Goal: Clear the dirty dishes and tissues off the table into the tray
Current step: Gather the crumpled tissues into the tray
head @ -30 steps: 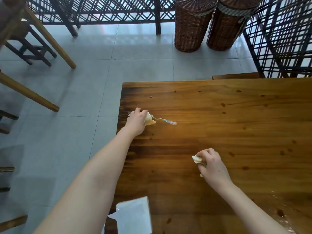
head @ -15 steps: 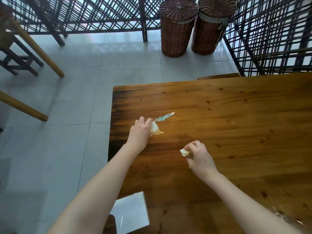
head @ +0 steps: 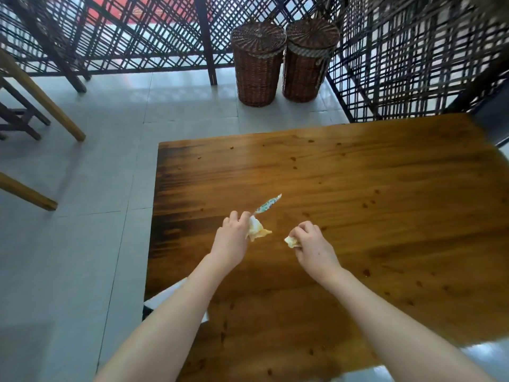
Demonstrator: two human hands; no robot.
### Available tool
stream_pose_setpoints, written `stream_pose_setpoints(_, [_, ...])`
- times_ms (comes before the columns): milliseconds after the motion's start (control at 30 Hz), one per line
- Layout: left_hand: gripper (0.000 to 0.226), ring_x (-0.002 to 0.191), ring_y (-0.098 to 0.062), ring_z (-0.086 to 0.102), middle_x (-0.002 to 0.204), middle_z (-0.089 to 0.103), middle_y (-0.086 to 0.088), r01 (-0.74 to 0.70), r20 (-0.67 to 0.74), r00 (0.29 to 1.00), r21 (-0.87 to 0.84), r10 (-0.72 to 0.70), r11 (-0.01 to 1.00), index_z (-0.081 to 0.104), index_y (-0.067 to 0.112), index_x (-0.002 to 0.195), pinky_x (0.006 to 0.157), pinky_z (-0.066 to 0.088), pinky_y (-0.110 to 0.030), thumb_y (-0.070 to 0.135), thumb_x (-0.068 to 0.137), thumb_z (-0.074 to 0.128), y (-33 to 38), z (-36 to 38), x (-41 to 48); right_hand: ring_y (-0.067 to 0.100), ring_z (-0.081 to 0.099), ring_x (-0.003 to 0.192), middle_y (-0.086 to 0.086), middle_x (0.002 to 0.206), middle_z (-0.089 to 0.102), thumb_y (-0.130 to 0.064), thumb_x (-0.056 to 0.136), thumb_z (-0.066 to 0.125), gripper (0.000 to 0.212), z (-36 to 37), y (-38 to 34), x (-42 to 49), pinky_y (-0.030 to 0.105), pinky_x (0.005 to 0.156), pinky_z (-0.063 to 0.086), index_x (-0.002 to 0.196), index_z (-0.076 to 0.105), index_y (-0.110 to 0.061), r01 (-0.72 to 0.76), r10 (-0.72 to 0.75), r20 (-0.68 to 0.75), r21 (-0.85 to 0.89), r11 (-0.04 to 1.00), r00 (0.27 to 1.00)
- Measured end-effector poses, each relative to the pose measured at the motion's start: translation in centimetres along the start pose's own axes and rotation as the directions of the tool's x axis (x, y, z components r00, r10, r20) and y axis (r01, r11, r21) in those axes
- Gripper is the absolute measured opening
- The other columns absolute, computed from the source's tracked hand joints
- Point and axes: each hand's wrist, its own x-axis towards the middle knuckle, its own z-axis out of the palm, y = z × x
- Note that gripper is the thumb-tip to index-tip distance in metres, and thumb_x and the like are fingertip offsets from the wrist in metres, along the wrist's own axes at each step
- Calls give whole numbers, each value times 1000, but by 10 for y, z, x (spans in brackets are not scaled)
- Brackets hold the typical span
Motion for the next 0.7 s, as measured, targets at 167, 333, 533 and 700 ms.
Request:
stream_pose_setpoints(167, [51,107,-22,49,123,46,-6,-45,94,995,50,40,998,38,20,135,83,51,-35,5,90,59,66,29,-22,11,48,106,-4,117,49,-7,88,61,28,-23,65,-55,22,75,52,113,60,-20,-32,32,-18,-35,999,999])
stream_pose_setpoints(333, [49,94,-16,44,119,46,-5,-111,115,988,75,102,991,38,20,132,69,37,-27,6,90,58,157,70,-45,13,49,105,-5,114,49,-7,90,57,24,-53,144,-113,25,75,53,110,60,-20,-104,103,-73,-4,995,992])
stream_pose_setpoints(533, [51,99,-23,50,114,45,-4,-232,152,965,103,215,967,36,21,132,67,37,-30,11,88,60,271,115,-57,13,48,103,-5,113,49,-9,91,56,20,-92,244,-182,26,75,51,108,61,-19,-171,173,-150,27,985,973])
stream_pose_setpoints(700, [50,105,-26,52,119,45,-5,-299,174,944,100,280,949,34,22,134,72,43,-33,11,91,57,356,144,-60,11,48,103,-7,113,50,-15,91,59,17,-118,316,-230,19,70,44,107,60,-22,-281,286,-190,53,958,939])
